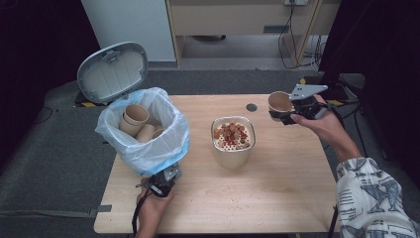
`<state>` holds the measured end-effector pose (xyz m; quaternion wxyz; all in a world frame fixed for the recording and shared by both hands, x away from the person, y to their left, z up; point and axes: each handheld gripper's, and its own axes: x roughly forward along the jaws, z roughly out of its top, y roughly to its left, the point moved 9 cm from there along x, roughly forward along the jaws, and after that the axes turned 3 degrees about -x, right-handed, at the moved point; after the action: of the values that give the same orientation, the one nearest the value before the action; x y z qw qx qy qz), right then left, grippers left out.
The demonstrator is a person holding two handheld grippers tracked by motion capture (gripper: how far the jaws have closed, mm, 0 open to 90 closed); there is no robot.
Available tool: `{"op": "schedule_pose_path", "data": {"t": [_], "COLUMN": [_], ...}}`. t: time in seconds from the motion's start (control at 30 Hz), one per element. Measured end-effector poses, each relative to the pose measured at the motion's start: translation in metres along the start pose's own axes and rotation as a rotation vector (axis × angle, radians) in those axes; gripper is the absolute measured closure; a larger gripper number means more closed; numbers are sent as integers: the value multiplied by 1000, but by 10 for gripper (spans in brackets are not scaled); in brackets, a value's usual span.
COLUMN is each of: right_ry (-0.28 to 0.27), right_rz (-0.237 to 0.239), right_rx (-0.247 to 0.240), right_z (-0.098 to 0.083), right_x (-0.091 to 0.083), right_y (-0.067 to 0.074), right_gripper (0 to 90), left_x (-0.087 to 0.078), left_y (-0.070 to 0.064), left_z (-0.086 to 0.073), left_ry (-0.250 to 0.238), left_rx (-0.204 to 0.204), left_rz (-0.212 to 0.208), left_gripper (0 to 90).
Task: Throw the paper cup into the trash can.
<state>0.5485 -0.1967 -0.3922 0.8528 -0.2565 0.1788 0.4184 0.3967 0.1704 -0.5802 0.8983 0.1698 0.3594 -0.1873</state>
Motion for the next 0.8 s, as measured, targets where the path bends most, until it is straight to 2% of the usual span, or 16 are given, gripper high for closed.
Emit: {"op": "schedule_pose_path", "data": {"t": [0.07, 0.2, 0.4, 0.5, 0.8], "right_ry": [-17, -28, -28, -31, -24], "right_rz": [37, 73, 107, 135, 158], "right_rx": [46, 88, 116, 147, 176], "right_z": [2, 6, 7, 9, 17], "right_x": [-2, -4, -4, -4, -4], "right_y": [2, 5, 7, 10, 14], "right_gripper": [323, 323, 323, 323, 323], "left_x": [0, 0, 0, 0, 0], "left_y": [0, 0, 0, 0, 0], "left_z": [0, 0, 0, 0, 0], "left_ry": [0, 0, 0, 0, -1], "left_rx": [0, 0, 0, -1, -1], "left_rz": [0, 1, 0, 1, 2], "left_gripper": [895, 896, 896, 895, 895]}}
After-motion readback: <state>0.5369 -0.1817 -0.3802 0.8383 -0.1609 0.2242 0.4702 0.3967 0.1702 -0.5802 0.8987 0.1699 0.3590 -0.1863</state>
